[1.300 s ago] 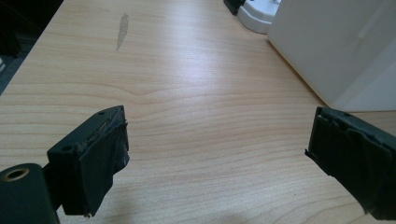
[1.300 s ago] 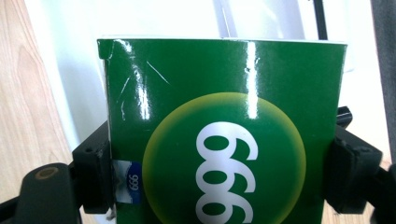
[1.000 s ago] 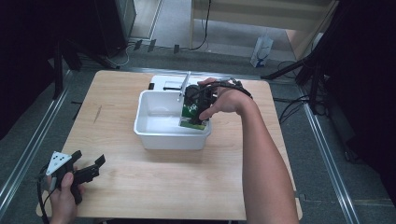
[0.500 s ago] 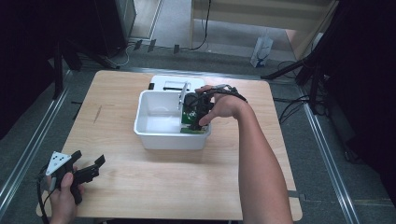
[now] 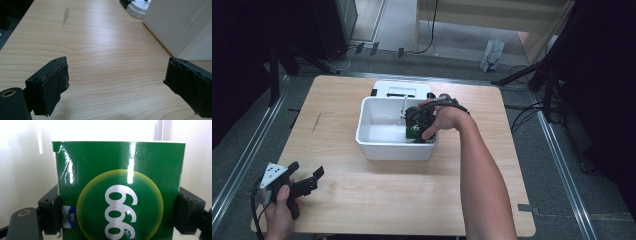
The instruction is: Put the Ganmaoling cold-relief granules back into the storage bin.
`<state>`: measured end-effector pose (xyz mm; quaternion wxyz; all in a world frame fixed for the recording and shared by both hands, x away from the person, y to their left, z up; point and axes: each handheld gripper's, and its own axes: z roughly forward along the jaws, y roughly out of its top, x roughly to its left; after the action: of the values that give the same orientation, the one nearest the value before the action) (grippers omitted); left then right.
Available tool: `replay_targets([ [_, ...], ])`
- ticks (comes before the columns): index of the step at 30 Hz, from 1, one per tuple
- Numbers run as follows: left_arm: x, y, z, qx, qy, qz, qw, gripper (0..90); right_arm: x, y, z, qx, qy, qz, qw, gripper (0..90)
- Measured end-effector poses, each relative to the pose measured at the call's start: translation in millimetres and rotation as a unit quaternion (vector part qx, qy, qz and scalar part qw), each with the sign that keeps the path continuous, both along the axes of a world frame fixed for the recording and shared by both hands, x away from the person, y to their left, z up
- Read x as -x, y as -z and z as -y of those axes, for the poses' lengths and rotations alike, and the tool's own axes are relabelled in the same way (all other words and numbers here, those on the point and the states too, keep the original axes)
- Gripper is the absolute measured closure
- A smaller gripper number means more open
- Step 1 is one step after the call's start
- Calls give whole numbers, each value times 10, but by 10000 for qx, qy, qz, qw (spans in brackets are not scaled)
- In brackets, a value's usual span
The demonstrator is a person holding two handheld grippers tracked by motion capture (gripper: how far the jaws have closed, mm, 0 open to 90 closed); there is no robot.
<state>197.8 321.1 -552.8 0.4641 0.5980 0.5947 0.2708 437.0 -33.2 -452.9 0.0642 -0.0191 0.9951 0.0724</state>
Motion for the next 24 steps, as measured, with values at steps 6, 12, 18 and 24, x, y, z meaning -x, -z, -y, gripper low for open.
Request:
replay_targets([
  [6, 1, 0, 0, 7, 3, 8, 10000, 56, 4, 43, 1, -10, -2, -5, 10000, 154],
  [12, 2, 0, 1, 5, 2, 8, 10000, 56, 40, -21, 30, -137, 137, 86, 9998, 149],
  [18, 3, 1, 4, -2, 13, 6, 10000, 56, 41, -121, 39, -303, 364, 66, 9989, 150],
  [24, 2, 0, 5, -1, 8, -5, 10000, 56, 58, -369, 70, -712, 419, 111, 9965, 134],
])
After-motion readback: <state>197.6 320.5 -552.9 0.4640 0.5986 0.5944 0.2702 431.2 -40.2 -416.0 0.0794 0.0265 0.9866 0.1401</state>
